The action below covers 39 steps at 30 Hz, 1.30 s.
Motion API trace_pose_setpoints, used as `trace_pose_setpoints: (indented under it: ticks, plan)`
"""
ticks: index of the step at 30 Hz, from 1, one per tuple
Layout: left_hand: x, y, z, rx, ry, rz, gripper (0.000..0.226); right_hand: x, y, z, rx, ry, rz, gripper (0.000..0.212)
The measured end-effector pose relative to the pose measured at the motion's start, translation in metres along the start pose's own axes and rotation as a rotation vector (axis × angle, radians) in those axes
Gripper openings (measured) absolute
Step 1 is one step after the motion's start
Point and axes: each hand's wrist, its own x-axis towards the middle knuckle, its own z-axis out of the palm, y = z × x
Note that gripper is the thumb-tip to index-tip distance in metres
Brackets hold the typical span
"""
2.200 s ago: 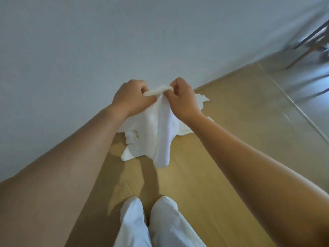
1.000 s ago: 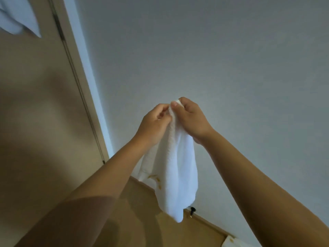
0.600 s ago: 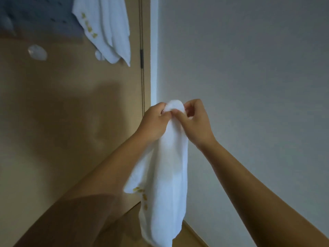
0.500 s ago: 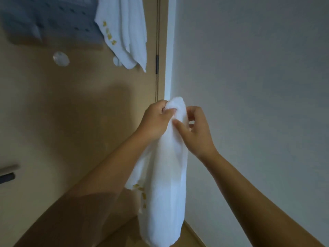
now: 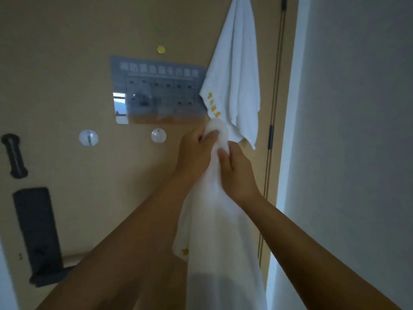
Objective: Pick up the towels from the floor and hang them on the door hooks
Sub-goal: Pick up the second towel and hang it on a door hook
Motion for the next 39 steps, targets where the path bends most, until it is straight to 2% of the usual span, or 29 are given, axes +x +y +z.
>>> trace_pose_setpoints:
  ticks: [3,8,13,17,21,26,31,36,39]
  plan:
    - [0.047,0.013,0.0,0.045,0.088,0.123,0.019,0.057,-0.005,0.011,0.093,0.039,-0.05,0.01]
    - [0.112,0.031,0.0,0.132,0.154,0.192,0.024,0.134,-0.011,0.029,0.19,0.067,-0.112,0.023]
    - [0.16,0.03,-0.011,0.21,0.214,0.229,0.026,0.19,-0.002,0.047,0.245,0.017,-0.201,0.013]
    - [0.193,0.02,-0.025,0.256,0.211,0.261,0.06,0.233,-0.002,0.061,0.273,0.042,-0.24,0.013]
    - [0.229,0.021,-0.046,0.393,0.245,0.418,0.037,0.277,-0.013,0.072,0.258,0.072,-0.323,0.026]
    - [0.281,0.057,-0.07,0.553,0.293,0.624,0.025,0.335,-0.033,0.077,0.182,0.198,-0.451,0.023]
    - [0.337,0.076,-0.082,0.688,0.361,0.778,0.027,0.386,-0.048,0.081,0.127,0.281,-0.509,0.022]
    - [0.379,0.089,-0.09,0.792,0.388,0.807,0.032,0.428,-0.053,0.098,0.085,0.336,-0.563,0.014]
    - [0.403,0.101,-0.095,0.888,0.39,0.855,0.033,0.451,-0.053,0.099,0.019,0.412,-0.598,0.016]
